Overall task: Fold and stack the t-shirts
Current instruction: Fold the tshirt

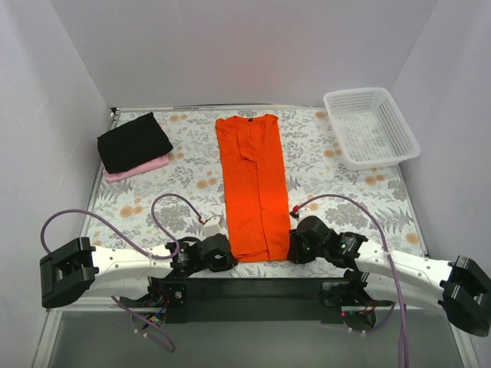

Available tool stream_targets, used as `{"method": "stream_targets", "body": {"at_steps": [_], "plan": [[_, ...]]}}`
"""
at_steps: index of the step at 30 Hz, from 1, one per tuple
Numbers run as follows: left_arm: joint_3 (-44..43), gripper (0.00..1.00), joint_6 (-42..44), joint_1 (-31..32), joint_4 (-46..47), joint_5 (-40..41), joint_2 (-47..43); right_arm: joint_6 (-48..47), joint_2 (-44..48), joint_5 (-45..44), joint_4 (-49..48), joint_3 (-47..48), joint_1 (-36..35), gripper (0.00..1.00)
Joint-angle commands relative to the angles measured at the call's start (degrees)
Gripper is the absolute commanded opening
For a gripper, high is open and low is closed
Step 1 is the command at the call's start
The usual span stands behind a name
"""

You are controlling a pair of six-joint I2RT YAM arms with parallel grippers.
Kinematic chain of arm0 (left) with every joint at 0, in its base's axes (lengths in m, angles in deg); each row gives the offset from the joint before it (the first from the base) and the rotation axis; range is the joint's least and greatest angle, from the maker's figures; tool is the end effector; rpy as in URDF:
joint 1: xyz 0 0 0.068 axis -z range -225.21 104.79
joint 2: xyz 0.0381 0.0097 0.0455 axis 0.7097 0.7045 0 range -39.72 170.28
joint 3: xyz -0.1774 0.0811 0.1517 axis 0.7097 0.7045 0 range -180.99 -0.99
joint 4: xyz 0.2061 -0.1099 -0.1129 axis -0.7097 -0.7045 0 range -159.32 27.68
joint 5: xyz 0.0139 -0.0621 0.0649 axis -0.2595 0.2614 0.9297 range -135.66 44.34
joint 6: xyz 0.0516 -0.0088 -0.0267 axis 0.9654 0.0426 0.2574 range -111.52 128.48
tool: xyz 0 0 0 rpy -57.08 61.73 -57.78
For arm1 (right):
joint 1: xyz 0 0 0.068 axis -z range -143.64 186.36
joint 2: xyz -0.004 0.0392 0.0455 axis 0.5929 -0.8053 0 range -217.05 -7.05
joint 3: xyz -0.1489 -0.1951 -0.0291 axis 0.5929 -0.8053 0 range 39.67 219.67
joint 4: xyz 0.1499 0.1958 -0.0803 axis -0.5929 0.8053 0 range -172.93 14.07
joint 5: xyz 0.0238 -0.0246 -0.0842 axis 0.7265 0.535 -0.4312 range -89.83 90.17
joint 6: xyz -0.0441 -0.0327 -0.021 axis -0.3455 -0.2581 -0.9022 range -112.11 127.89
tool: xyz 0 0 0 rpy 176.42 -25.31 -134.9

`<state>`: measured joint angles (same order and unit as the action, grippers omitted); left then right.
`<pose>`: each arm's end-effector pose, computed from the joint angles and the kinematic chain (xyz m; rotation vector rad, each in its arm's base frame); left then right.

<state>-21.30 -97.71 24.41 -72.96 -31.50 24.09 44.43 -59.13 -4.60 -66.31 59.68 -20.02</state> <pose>0.0795 -0.1840 0.1094 -0.9662 2.5727 -0.8754 0.1074 0.1550 0.1353 -0.3949 2.4873 0.6158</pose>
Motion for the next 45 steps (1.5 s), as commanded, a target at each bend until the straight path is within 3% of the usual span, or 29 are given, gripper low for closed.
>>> {"method": "stream_targets", "body": {"at_steps": [1, 4, 11, 19, 24, 39, 45], "plan": [[1.5, 0.00, 0.4, 0.5, -6.2, 0.1, 1.8, 0.0, -0.5, -1.5, -0.3, 0.2, -0.5, 0.15], [0.9, 0.00, 0.5, 0.6, -6.2, 1.0, 2.7, -0.5, -0.9, -2.2, -0.3, 0.9, -0.5, 0.08], [-0.9, 0.00, 2.7, 0.5, -6.3, 2.7, 3.3, -2.2, -2.7, -3.3, -0.3, 3.2, -0.5, 0.04], [-6.6, 0.00, 7.0, 0.4, -12.1, 7.8, 1.7, -5.7, -4.6, -8.3, 0.3, 9.4, -0.4, 0.03], [-9.3, 0.00, 12.0, -2.9, -12.4, 10.2, 2.1, -9.2, -8.9, -10.8, 0.4, 14.3, -0.3, 0.02], [-13.5, 0.00, 27.3, -17.8, 0.0, -0.6, 5.1, -17.5, -22.0, -13.4, -0.4, 26.1, 5.2, 0.02], [-17.3, 0.00, 31.9, -24.2, 2.0, -6.1, 8.5, -21.4, -27.0, -10.2, -2.8, 30.0, 11.9, 0.01]]}}
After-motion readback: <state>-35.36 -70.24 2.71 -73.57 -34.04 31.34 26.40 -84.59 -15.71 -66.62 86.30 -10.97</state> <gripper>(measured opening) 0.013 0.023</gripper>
